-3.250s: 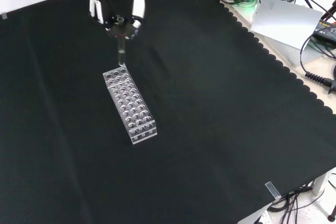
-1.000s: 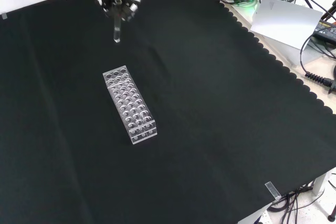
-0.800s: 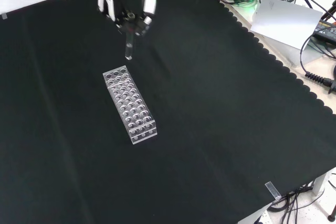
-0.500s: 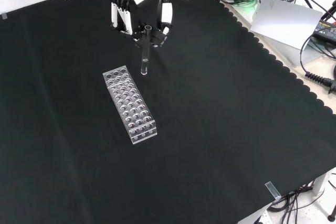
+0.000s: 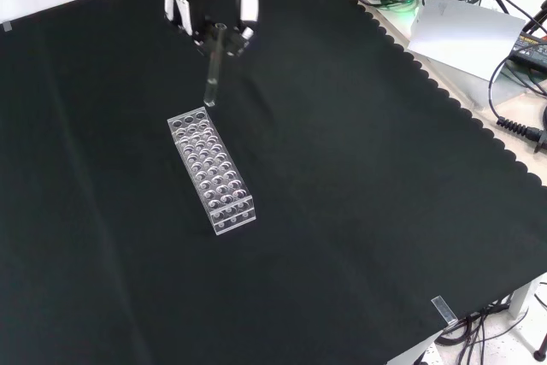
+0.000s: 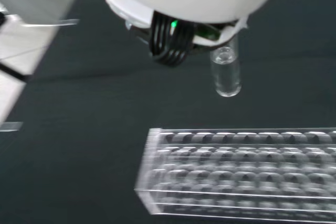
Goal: Shake the test tube.
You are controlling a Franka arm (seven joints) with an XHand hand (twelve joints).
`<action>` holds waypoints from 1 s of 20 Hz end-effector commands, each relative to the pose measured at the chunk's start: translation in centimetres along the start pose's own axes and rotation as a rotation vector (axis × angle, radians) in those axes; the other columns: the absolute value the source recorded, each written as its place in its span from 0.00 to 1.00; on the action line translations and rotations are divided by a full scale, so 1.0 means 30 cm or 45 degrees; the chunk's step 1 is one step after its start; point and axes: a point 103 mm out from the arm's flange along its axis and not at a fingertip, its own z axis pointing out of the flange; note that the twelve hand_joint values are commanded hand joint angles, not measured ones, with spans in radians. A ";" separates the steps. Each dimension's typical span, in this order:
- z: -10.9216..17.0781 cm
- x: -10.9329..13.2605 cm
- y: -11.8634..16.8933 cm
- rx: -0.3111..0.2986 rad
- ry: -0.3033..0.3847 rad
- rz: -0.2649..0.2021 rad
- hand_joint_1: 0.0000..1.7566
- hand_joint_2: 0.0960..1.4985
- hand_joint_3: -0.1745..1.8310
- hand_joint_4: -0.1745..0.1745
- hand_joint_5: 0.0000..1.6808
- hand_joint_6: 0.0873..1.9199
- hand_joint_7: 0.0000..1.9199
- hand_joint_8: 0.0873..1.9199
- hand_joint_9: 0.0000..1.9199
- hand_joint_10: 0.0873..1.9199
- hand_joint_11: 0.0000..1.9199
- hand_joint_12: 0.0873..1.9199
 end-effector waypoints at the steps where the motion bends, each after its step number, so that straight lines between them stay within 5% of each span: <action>1: -0.031 -0.347 -0.040 -0.016 -0.121 0.286 0.76 0.32 0.49 0.00 0.80 0.26 0.73 0.27 0.82 0.22 0.53 0.55; 7: -0.073 -0.532 -0.064 -0.040 -0.191 0.435 0.76 0.32 0.49 0.00 0.80 0.26 0.73 0.27 0.82 0.22 0.53 0.55; 12: -0.109 -0.578 -0.061 -0.060 -0.120 0.464 0.76 0.32 0.49 0.00 0.80 0.27 0.73 0.27 0.82 0.22 0.53 0.55; 15: -0.101 -0.495 -0.038 -0.049 -0.138 0.388 0.76 0.32 0.49 0.00 0.80 0.27 0.73 0.27 0.82 0.22 0.53 0.55; 20: -0.042 -0.239 0.007 -0.031 -0.094 0.198 0.76 0.32 0.49 0.00 0.80 0.27 0.72 0.27 0.82 0.22 0.53 0.55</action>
